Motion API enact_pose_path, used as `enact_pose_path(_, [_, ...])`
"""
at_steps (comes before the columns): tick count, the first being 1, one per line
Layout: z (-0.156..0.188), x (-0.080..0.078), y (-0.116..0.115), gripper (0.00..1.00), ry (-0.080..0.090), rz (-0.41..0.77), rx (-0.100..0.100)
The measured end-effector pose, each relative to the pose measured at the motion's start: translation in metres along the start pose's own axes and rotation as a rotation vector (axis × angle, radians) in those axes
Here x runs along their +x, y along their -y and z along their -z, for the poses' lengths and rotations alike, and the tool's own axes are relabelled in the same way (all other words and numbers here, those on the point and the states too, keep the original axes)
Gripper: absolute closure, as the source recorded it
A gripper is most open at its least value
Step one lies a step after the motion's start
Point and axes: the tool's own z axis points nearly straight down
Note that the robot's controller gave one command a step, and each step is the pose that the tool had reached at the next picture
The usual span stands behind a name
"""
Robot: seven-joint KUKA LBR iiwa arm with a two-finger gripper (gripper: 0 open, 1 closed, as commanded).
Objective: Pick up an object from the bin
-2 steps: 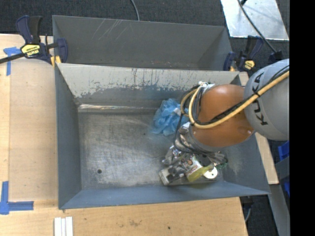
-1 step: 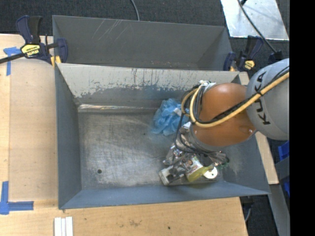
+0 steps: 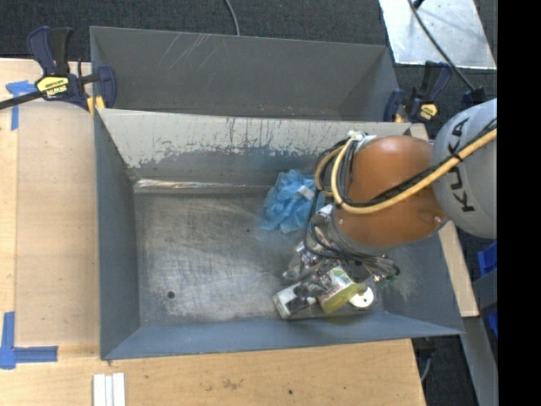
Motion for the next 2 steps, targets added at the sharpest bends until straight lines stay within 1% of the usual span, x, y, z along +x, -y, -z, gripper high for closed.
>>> enact_pose_path(1, [0.0138,-0.0012,0.0008,1.00,0.006,-0.001,0.004])
enact_pose_path(2, [0.0200,-0.0016,0.0011,1.00,0.007,-0.002,0.005])
